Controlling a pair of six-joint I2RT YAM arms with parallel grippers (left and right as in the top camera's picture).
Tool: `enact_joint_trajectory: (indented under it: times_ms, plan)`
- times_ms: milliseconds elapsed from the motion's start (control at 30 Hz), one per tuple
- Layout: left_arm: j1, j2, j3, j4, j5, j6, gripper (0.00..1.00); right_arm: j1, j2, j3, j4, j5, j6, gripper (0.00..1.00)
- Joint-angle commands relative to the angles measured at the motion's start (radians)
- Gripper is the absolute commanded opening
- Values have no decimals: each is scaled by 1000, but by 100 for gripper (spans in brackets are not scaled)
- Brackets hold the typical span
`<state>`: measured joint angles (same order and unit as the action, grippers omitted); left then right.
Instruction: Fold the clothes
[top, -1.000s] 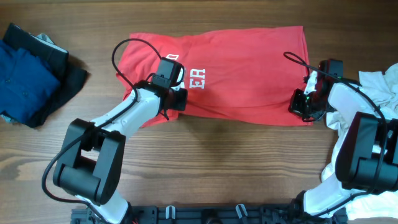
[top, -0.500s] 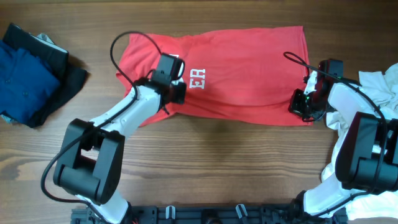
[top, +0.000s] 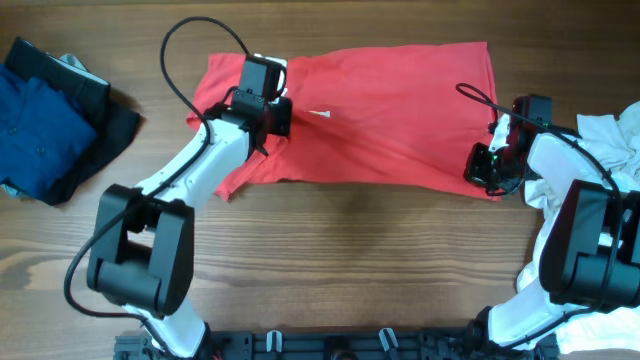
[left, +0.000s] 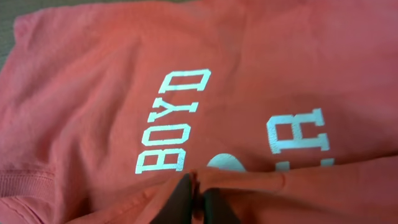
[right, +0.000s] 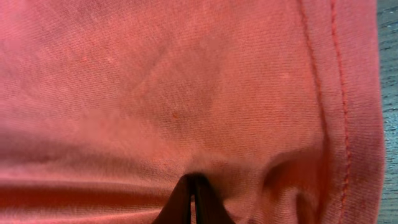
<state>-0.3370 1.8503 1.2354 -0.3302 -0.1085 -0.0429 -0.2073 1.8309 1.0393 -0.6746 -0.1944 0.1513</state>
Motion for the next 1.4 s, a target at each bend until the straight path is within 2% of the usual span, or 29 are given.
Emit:
enact_joint_trajectory:
  times_ms: [0, 67, 133, 300, 433, 533, 700, 833, 933, 1033, 1367]
  plan:
    - [8, 23, 8, -19, -8, 12, 17, 4, 62, -15, 4, 45, -11, 5]
    - [8, 24, 8, -48, -8, 12, 27, 4, 62, -15, 5, 45, -11, 5]
    - [8, 23, 8, -87, -9, 12, 32, 4, 62, -15, 5, 45, -10, 5]
    - [42, -48, 9, -286, -10, -114, 30, 4, 62, -15, 5, 45, -14, 5]
    - [111, -121, 8, -540, -9, -292, 30, 4, 62, -15, 6, 45, -13, 5]
    - [167, -111, 1, -637, 1, -385, 29, 4, 62, -15, 8, 45, -13, 5]
    - [185, -102, -102, -542, 29, -392, 26, 4, 62, -15, 4, 45, -13, 5]
    - [185, -102, -140, -538, 31, -438, 23, 4, 62, -15, 4, 45, -13, 5]
    - [185, -102, -150, -549, 33, -438, 16, 4, 62, -15, 4, 45, -13, 5]
    - [185, -102, -166, -537, 37, -463, 15, 4, 62, -15, 5, 45, -13, 5]
    - [184, -102, -249, -315, 119, -460, 25, 4, 62, -15, 3, 45, -13, 5]
